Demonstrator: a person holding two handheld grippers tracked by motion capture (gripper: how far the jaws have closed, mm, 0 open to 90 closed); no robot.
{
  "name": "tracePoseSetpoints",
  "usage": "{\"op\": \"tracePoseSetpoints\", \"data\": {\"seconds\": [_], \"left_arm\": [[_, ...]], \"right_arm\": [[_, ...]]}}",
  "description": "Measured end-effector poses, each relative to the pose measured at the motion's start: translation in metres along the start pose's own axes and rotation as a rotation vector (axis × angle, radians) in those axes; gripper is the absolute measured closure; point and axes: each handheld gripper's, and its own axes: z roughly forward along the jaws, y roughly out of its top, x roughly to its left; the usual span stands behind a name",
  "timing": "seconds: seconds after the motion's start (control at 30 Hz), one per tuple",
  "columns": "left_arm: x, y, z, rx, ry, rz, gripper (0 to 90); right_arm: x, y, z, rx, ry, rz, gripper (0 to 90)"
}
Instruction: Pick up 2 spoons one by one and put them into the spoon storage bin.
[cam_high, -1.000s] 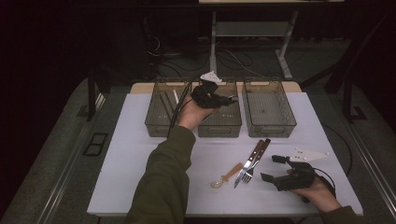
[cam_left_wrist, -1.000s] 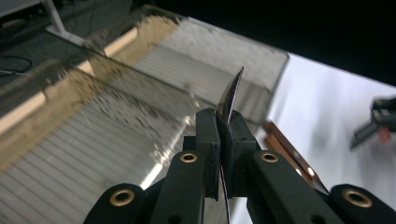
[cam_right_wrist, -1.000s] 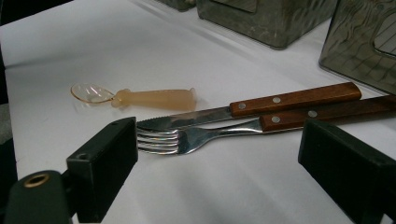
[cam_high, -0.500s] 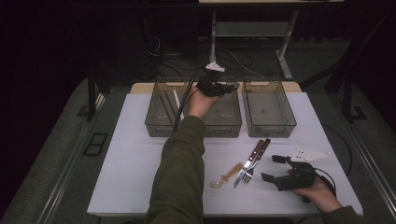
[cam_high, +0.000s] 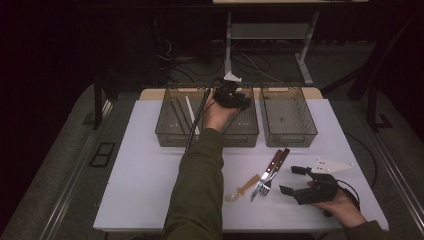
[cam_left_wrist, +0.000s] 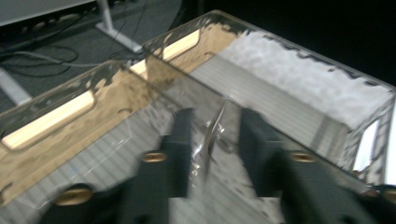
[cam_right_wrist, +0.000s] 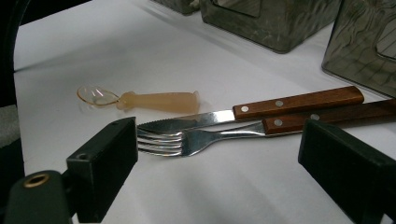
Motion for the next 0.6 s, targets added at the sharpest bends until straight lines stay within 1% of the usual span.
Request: {"op": "tracePoseSetpoints", "data": {"seconds": [0.07, 0.17, 0.23, 0.3, 0.33, 0.4, 0.47, 0.53, 0.6], "left_arm": [[0.0, -0.001, -0.003, 0.009, 0.013, 0.008, 54.3], [-0.001, -0.001, -0.009, 0.009, 0.007, 0.009, 49.3], [-0.003, -0.001, -0.013, 0.018, 0.002, 0.021, 46.7], [-0.004, -0.003, -0.017, 0.026, -0.005, 0.015, 43.8], [-0.006, -0.004, -0.02, 0.022, -0.01, 0.011, 42.3], [-0.009, -0.008, -0.026, 0.011, -0.021, -0.005, 39.9], [-0.015, -0.015, -0.031, -0.005, -0.027, -0.011, 37.7], [-0.021, -0.02, -0.035, -0.003, -0.041, -0.006, 35.3], [-0.027, -0.025, -0.041, -0.009, -0.045, 0.004, 34.0]], "right_arm": [[0.0, 0.0, -0.001, -0.001, 0.0, -0.001, 11.8], [0.0, 0.0, -0.001, -0.005, -0.002, 0.002, 11.8], [-0.001, 0.0, -0.001, 0.0, -0.002, 0.001, 11.8], [-0.001, 0.0, -0.001, 0.001, -0.001, 0.001, 11.8], [-0.001, 0.0, 0.0, 0.001, 0.0, -0.002, 11.8], [0.0, 0.0, 0.0, 0.0, 0.003, -0.006, 11.8], [0.001, 0.0, 0.001, 0.007, 0.004, -0.01, 11.8], [0.001, 0.0, 0.001, 0.01, 0.002, -0.015, 11.8], [0.001, 0.0, 0.001, 0.01, -0.001, -0.015, 11.8]]}}
